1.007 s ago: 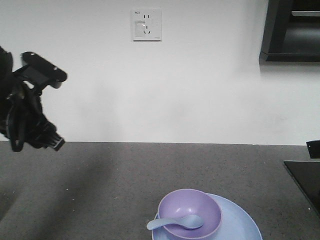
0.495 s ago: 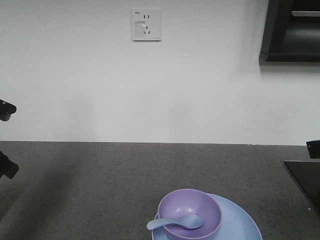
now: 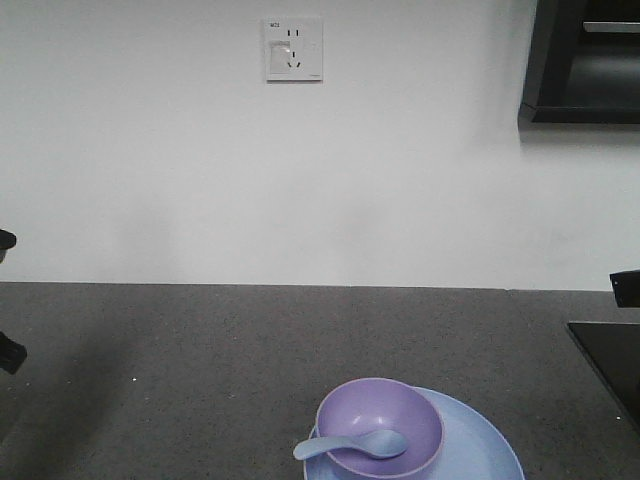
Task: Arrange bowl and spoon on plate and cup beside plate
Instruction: 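Move the left gripper to the brown paper cup and grasp it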
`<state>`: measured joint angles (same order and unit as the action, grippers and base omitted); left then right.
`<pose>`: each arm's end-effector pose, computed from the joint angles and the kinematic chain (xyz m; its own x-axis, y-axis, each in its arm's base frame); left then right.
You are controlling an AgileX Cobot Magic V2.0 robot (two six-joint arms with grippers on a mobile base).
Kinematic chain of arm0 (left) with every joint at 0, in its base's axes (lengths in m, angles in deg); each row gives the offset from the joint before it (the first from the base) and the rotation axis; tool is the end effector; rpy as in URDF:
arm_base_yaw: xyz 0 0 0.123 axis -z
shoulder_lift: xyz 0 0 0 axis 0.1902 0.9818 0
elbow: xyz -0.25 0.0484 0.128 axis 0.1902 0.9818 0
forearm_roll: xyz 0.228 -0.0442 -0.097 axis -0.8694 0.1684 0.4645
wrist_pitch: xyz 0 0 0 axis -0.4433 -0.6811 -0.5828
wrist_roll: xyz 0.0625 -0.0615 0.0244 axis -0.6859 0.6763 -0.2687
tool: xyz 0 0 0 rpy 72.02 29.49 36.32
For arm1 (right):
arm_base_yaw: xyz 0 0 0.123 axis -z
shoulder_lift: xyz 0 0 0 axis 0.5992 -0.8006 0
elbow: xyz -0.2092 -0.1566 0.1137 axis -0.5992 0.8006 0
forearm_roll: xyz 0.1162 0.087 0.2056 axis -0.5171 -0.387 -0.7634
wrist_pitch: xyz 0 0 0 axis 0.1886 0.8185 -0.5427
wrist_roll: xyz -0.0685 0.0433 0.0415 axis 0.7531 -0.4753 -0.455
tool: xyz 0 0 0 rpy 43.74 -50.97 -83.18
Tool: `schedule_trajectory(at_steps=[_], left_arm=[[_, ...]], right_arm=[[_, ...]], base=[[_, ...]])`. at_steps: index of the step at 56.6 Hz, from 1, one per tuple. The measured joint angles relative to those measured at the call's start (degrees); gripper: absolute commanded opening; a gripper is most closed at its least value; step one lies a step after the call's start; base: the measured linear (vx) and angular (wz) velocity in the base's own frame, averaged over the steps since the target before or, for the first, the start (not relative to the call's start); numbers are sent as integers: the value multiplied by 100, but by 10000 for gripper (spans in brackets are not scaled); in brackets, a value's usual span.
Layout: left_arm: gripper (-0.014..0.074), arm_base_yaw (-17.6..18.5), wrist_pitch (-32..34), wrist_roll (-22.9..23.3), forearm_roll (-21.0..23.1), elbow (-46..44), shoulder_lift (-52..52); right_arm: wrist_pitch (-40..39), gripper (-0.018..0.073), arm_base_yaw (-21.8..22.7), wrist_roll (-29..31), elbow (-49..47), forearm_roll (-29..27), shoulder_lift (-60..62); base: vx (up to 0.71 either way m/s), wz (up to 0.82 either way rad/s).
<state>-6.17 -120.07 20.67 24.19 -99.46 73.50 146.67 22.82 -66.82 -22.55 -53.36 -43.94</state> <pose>0.3372 -0.0040 0.3374 -0.9086 0.2185 -0.3561 0.1103 0.9475 0.3001 0.1701 0.0368 0.4707 -0.5701 -0.1711 -0.8035 -0.2106 0.9758 -0.0583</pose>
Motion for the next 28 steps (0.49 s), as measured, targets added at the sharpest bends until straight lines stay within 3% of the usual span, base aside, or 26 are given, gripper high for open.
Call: schedule_trajectory(at_steps=[10, 15, 20, 28], left_arm=[[516, 0, 41, 0, 94, 6, 366], [471, 0, 93, 0, 94, 8, 466], [356, 0, 125, 37, 94, 13, 499], [30, 0, 125, 78, 94, 13, 499]], right_arm=[[0, 515, 0, 0, 0, 0, 0], [6, 515, 0, 38, 0, 0, 0], [6, 515, 0, 38, 0, 0, 0], [16, 514, 0, 43, 0, 0, 0]], base=[[0, 0], [0, 0], [0, 0], [0, 0]])
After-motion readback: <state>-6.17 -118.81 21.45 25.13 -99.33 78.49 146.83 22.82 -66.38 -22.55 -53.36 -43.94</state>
